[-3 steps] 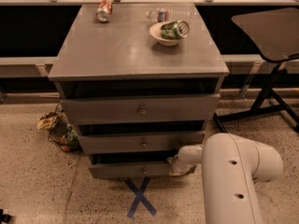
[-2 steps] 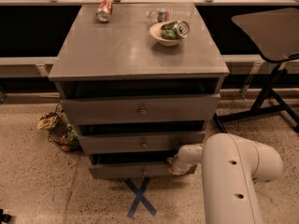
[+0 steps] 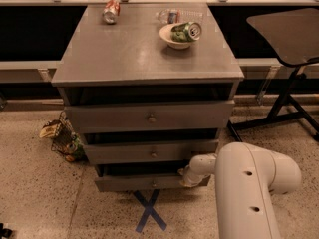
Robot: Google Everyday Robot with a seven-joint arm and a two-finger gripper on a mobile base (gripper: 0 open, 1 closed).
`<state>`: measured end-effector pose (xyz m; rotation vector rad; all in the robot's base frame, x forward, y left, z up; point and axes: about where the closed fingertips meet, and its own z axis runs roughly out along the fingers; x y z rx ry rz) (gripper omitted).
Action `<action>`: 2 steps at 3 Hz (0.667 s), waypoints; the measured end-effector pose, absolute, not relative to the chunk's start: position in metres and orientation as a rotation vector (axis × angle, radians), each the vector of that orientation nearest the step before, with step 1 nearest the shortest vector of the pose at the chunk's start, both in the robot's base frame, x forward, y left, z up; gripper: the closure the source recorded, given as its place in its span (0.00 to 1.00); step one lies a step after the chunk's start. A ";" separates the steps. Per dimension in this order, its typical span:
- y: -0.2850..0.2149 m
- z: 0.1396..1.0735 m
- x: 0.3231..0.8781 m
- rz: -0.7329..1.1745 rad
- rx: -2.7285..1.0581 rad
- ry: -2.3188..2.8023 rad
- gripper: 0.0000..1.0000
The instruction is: Open bottom drawer
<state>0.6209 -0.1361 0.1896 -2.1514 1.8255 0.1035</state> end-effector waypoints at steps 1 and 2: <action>-0.136 0.190 0.621 0.104 -2.151 1.826 1.00; -0.136 0.191 0.621 0.104 -2.152 1.826 1.00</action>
Offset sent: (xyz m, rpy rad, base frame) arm -0.1172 -0.0061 0.0058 -0.0370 0.4613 0.0179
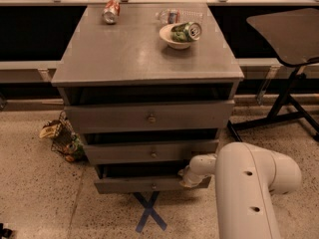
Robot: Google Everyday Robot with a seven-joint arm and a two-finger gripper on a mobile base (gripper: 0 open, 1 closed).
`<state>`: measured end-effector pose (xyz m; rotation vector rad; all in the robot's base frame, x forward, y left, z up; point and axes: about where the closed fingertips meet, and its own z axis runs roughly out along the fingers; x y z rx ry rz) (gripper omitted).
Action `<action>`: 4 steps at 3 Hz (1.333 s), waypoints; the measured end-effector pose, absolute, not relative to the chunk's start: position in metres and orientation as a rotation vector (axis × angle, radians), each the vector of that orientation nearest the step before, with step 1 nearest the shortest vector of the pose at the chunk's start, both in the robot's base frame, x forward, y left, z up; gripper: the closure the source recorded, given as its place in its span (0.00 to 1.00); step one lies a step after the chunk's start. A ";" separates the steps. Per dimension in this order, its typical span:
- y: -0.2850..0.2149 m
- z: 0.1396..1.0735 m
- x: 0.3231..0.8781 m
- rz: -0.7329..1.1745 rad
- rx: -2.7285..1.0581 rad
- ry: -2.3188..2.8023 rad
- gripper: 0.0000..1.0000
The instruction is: Open bottom drawer
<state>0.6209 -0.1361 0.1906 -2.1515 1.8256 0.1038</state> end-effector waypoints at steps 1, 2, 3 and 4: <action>-0.136 0.191 0.621 0.104 -2.152 1.826 1.00; -0.136 0.191 0.621 0.104 -2.152 1.826 0.83; -0.136 0.192 0.621 0.104 -2.152 1.826 0.59; -0.136 0.192 0.621 0.104 -2.151 1.826 0.35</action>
Offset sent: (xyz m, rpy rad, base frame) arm -0.0942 -0.0104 0.0074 -0.0040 0.3784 -0.0210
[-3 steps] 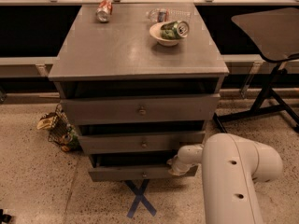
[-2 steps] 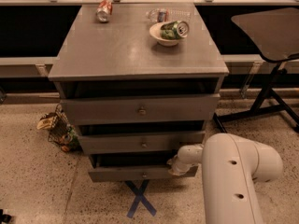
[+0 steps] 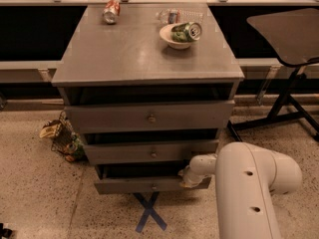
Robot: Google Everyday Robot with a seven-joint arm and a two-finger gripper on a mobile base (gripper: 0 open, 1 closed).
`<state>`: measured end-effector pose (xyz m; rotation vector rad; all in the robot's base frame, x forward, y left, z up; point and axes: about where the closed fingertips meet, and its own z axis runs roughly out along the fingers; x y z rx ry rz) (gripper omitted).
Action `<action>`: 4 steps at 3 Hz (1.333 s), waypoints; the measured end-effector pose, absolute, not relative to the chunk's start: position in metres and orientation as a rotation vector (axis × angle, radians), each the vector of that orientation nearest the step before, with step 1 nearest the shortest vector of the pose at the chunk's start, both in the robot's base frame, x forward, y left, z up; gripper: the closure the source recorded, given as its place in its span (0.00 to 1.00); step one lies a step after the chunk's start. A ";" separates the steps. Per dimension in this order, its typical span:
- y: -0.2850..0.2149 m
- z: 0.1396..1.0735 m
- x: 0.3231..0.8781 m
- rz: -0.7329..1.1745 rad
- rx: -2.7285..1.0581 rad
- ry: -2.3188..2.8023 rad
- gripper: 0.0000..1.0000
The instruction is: Open bottom drawer
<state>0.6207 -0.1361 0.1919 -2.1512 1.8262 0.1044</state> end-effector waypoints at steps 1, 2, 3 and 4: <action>-0.136 0.192 0.621 0.104 -2.151 1.826 0.13; -0.135 0.203 0.617 0.109 -2.082 1.866 0.00; -0.132 0.217 0.617 0.092 -2.025 1.879 0.16; -0.132 0.228 0.617 0.073 -1.992 1.878 0.47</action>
Offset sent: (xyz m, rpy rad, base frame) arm -0.0071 0.0019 0.0323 0.0660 -0.0233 -0.1388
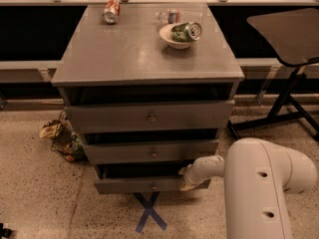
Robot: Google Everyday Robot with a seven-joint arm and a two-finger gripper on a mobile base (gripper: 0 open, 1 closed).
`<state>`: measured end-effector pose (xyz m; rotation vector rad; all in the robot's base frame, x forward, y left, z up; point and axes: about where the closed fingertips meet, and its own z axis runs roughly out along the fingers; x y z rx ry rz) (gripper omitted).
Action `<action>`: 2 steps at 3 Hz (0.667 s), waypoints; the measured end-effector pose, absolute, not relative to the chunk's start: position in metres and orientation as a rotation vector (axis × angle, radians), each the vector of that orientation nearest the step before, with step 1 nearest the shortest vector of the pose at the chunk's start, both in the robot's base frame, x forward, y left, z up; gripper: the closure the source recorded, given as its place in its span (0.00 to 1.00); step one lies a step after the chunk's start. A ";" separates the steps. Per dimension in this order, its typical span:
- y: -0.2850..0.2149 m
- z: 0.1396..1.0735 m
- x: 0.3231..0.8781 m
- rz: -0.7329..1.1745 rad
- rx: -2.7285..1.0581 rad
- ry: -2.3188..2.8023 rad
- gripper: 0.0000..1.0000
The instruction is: Open bottom drawer
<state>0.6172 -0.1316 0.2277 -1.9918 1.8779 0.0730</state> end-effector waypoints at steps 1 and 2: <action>-0.133 0.232 0.619 0.054 -1.981 1.876 0.71; -0.137 0.240 0.629 -0.013 -1.978 1.863 0.93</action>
Offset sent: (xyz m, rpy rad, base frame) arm 0.0273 -0.0121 0.0282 -0.0615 -0.1351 -0.0301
